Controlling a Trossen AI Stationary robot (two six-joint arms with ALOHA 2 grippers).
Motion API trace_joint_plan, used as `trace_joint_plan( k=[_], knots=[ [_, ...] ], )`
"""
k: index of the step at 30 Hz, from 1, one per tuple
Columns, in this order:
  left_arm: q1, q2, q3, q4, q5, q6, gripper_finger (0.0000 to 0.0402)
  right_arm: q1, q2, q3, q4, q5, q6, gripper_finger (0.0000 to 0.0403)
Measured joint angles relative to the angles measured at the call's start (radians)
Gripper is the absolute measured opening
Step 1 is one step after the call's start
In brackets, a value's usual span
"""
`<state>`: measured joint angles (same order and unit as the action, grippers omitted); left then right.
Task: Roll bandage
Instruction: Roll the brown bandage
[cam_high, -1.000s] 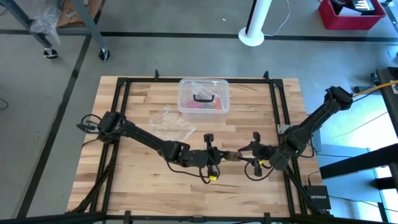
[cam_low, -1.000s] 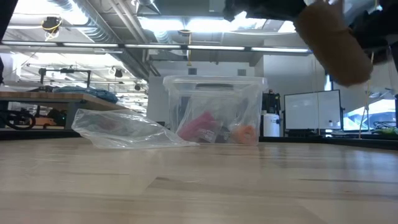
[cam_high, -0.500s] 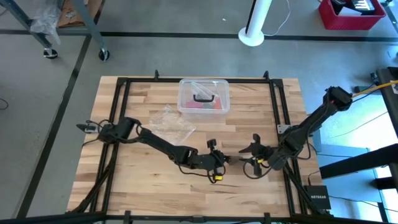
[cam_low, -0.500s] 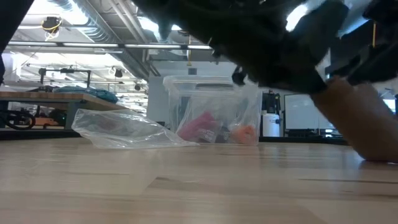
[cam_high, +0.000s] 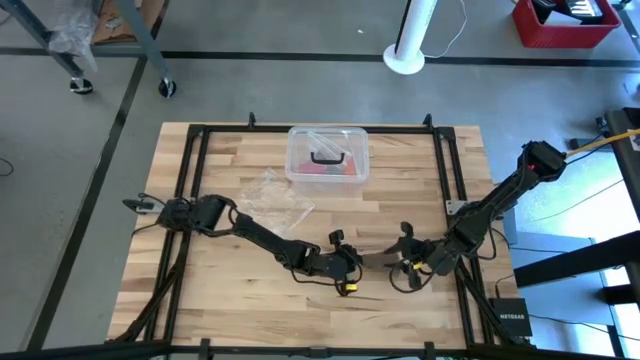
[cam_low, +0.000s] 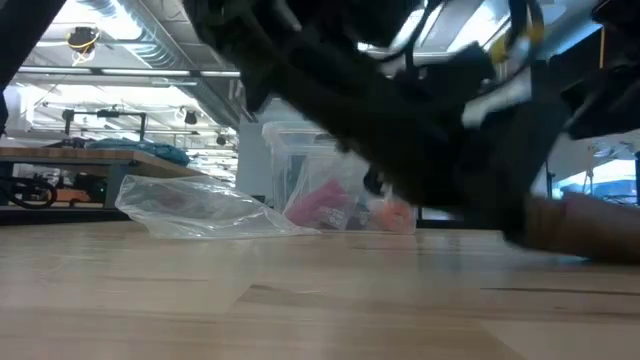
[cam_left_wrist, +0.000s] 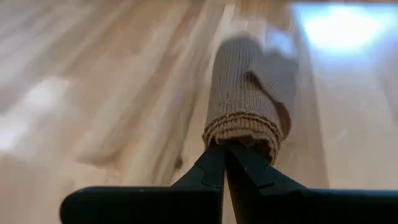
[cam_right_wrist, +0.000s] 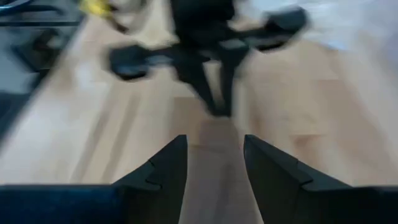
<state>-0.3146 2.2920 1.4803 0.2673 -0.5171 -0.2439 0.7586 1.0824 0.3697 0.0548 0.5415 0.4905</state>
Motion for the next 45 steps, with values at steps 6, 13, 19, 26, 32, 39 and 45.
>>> trace_joint_plan(
  k=[6,13,19,26,32,39,45],
  knots=[
    [-0.002,0.046,0.001,0.010,-0.007,-0.043,0.0001,0.001,0.000,0.005,-0.050,-0.134,0.005,0.0160],
    [-0.007,0.050,0.001,0.020,-0.008,-0.005,0.0001,0.000,0.000,0.005,-0.158,0.007,-0.033,0.0160],
    [-0.007,0.050,0.001,0.025,-0.003,-0.002,0.0001,0.000,0.000,-0.010,-0.156,0.083,-0.051,0.0160],
    [-0.007,0.050,0.000,0.035,0.002,-0.047,0.0001,0.000,0.000,-0.077,-0.057,0.081,-0.023,0.0160],
    [-0.006,0.037,0.000,0.015,0.036,-0.044,0.0038,0.000,0.000,-0.088,-0.036,0.068,-0.021,0.0160],
    [-0.009,-0.052,0.020,-0.164,0.204,-0.043,0.0134,0.000,0.001,-0.088,-0.028,0.047,-0.023,0.0160],
    [-0.013,-0.124,0.040,-0.202,0.237,-0.019,0.0159,0.001,0.000,-0.031,-0.037,-0.136,-0.023,0.0160]
  ],
)
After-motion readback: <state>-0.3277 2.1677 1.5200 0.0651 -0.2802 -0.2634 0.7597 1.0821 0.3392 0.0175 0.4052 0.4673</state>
